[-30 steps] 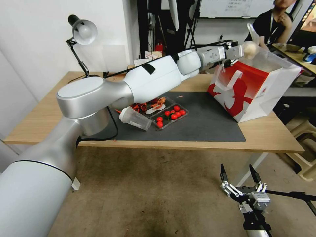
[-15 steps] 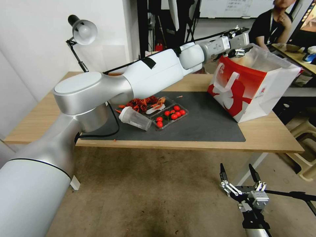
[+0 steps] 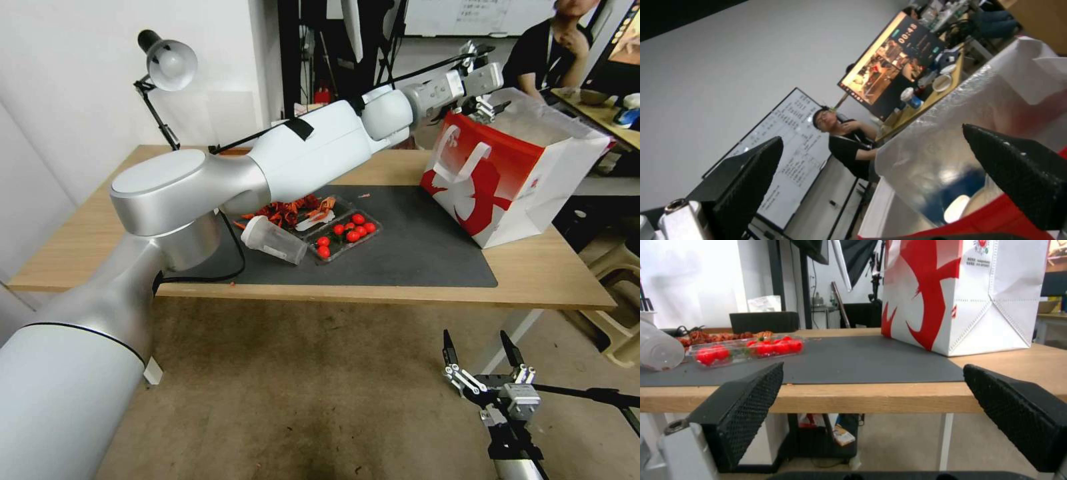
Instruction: Pick up the trash from the table and place it into the takeout bag.
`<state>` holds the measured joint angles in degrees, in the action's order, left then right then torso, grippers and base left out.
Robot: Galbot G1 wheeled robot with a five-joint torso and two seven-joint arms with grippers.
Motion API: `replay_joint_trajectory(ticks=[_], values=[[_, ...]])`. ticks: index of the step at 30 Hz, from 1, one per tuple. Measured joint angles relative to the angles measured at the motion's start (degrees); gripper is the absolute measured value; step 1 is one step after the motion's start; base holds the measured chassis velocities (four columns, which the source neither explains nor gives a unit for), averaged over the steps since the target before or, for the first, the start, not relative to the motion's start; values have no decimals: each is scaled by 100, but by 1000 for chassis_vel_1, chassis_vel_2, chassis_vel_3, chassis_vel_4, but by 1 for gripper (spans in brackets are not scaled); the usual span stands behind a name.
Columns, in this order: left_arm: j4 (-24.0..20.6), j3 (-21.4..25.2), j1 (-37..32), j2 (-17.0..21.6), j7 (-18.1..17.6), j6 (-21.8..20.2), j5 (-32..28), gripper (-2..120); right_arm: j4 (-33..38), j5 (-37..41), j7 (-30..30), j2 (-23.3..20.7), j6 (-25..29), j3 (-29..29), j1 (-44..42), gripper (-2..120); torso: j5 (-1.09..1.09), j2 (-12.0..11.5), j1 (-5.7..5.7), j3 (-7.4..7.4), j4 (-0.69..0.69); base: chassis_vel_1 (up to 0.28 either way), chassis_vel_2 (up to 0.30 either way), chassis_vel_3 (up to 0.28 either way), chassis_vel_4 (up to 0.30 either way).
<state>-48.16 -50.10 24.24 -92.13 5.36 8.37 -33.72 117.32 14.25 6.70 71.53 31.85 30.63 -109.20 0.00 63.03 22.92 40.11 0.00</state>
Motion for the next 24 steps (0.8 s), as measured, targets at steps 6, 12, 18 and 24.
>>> replay_joint_trajectory(ticks=[6,12,18,24], values=[[-246,172,-178,5,-298,-194,-43,100,-43,49,-7,-49,-47,8,52,100,0,0,0,0,3,0,0,0,0],[-1441,147,-626,207,-2021,-742,-659,100,-63,60,-10,-89,-57,6,57,100,1,0,0,-1,-7,0,0,0,0],[-1967,440,-1019,550,-2961,-1083,-1037,100,-63,60,-10,-84,-61,6,44,100,-1,0,0,0,3,0,0,0,0],[-2442,776,-1366,841,-3800,-1405,-1222,100,-81,60,-10,-109,-82,5,61,100,-1,0,0,0,2,0,0,0,0]])
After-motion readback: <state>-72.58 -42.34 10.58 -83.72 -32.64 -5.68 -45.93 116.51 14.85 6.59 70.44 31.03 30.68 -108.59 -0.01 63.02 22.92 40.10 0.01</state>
